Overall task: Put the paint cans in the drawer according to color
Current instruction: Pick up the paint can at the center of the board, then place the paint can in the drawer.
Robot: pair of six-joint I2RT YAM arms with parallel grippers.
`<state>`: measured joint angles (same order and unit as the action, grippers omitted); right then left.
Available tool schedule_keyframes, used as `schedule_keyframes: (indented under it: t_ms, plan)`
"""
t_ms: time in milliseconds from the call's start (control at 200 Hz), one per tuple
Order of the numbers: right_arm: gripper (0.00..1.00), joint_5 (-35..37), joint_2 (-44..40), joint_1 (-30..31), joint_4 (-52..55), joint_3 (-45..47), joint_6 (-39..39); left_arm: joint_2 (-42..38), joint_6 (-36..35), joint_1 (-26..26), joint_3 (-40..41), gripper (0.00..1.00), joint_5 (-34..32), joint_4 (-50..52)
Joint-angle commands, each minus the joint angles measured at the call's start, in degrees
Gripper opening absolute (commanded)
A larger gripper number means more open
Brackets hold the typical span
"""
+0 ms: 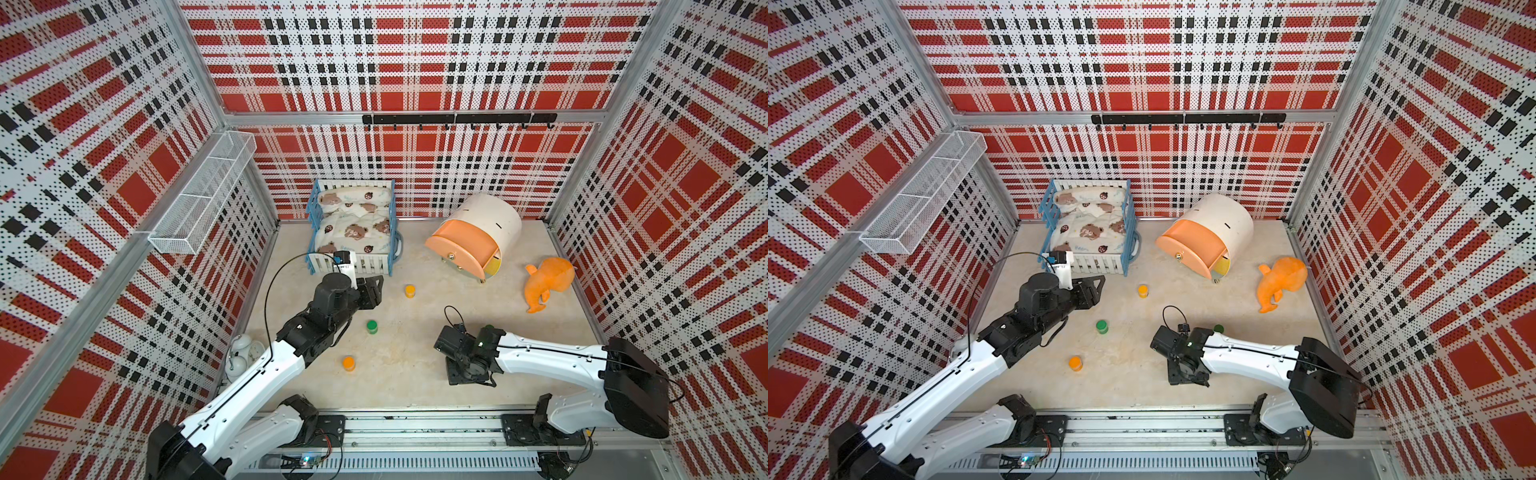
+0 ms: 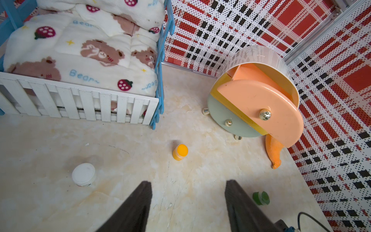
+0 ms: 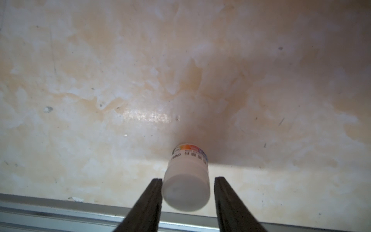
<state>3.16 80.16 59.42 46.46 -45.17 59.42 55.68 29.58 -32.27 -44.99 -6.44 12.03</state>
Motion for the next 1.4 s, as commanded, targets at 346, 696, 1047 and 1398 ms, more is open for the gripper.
schedule_keyframes:
  t_ms: [346, 696, 1047, 1398]
  plan:
    - [0.22, 1.2, -0.5, -1.9, 6.1, -8.2, -4.0, 0.0, -0.8, 0.5, -0.8, 0.64, 0.6, -0.8]
    - [0.2, 7.7, -3.1, -9.2, 19.1, -26.3, -11.9, 0.1, -1.2, 0.9, -2.0, 0.64, 0.9, -0.3]
    - [0.19, 9.7, -0.2, -20.7, 25.6, -48.4, -22.4, 0.0, -1.3, 1.2, -2.5, 0.64, 1.0, 0.3]
    - [0.19, 5.6, 7.8, -31.0, 24.3, -62.0, -29.6, -0.1, -1.4, 1.4, -3.0, 0.64, 0.9, 0.9]
